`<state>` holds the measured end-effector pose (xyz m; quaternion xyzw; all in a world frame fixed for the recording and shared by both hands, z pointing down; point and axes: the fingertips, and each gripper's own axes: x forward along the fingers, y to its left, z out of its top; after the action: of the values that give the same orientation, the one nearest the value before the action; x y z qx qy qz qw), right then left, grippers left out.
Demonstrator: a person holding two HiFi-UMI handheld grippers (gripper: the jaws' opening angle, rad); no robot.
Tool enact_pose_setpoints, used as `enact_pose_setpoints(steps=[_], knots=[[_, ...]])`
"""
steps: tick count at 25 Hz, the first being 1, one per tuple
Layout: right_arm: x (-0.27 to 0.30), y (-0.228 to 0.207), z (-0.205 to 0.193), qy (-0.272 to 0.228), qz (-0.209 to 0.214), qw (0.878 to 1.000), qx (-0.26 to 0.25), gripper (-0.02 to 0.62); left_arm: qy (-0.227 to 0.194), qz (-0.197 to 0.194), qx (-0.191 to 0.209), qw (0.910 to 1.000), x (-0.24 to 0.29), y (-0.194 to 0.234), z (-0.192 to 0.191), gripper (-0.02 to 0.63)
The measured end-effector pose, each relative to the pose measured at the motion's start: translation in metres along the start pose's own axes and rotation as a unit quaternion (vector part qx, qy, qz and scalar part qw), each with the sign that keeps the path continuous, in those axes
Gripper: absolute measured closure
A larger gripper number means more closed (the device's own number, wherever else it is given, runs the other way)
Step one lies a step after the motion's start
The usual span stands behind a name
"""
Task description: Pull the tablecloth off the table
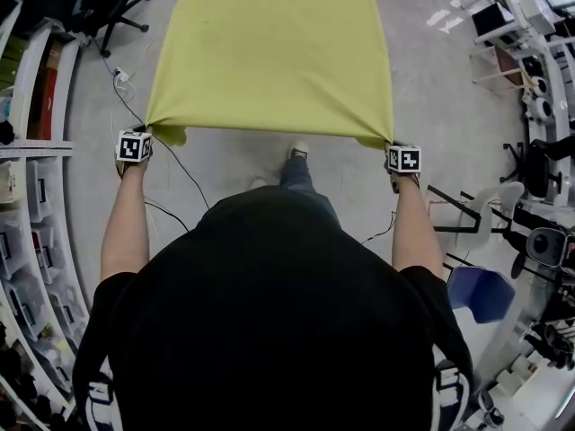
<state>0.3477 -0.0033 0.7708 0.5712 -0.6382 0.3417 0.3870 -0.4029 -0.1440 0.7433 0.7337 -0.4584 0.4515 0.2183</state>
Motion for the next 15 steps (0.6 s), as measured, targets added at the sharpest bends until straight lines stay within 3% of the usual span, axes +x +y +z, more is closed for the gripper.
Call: enact_pose_setpoints(steps=[6, 15], knots=[[-0.036, 0.021, -0.046, -0.007, -0.004, 1.0, 0.005, 0.571, -0.002, -0.006, -0.004, 1.0, -0.034, -0.018, -0.048, 0.581], [-0.081, 0.012, -0.123, -0.022, 0.003, 0.999, 0.028, 0.571, -0.009, 0.004, -0.014, 0.9999, -0.092, -0.077, -0.103, 0.581]])
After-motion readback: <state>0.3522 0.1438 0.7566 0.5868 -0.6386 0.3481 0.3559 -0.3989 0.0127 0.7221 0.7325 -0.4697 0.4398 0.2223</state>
